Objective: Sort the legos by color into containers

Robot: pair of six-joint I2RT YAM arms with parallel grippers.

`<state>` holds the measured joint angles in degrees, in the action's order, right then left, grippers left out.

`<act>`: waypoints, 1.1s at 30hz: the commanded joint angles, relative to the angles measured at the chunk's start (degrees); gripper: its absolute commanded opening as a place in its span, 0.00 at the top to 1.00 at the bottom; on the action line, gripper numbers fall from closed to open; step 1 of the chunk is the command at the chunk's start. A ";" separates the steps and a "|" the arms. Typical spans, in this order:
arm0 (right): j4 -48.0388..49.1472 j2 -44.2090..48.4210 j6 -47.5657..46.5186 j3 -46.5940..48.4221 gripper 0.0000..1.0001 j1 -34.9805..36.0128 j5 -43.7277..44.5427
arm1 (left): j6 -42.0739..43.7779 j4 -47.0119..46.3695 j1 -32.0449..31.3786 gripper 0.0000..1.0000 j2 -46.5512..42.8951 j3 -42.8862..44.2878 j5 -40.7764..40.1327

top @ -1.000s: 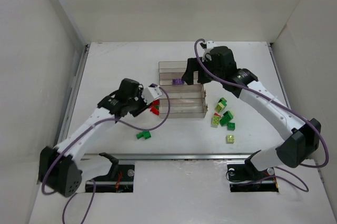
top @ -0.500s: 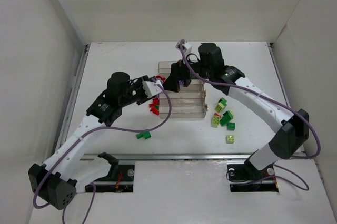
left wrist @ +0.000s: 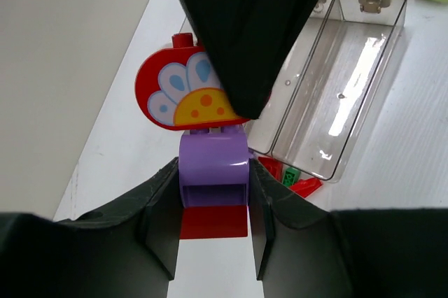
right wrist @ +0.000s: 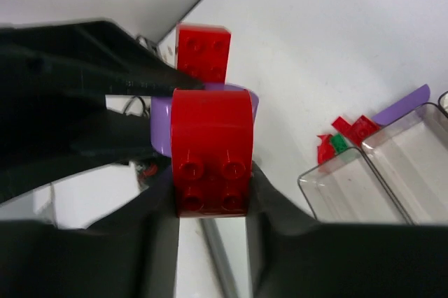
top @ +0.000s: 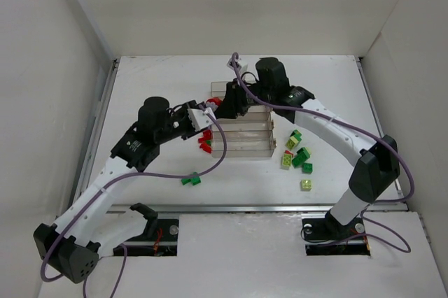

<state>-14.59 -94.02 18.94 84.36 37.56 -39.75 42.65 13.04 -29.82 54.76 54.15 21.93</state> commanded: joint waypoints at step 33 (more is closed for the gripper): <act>-5.45 -11.53 -30.54 -3.68 0.64 2.78 50.91 | -22.52 -4.16 0.73 1.00 1.40 -4.14 -12.09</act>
<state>-21.10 -104.51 -9.15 78.22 40.40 10.15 22.87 12.16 -29.39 58.19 49.15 11.07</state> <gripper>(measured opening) 0.429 0.333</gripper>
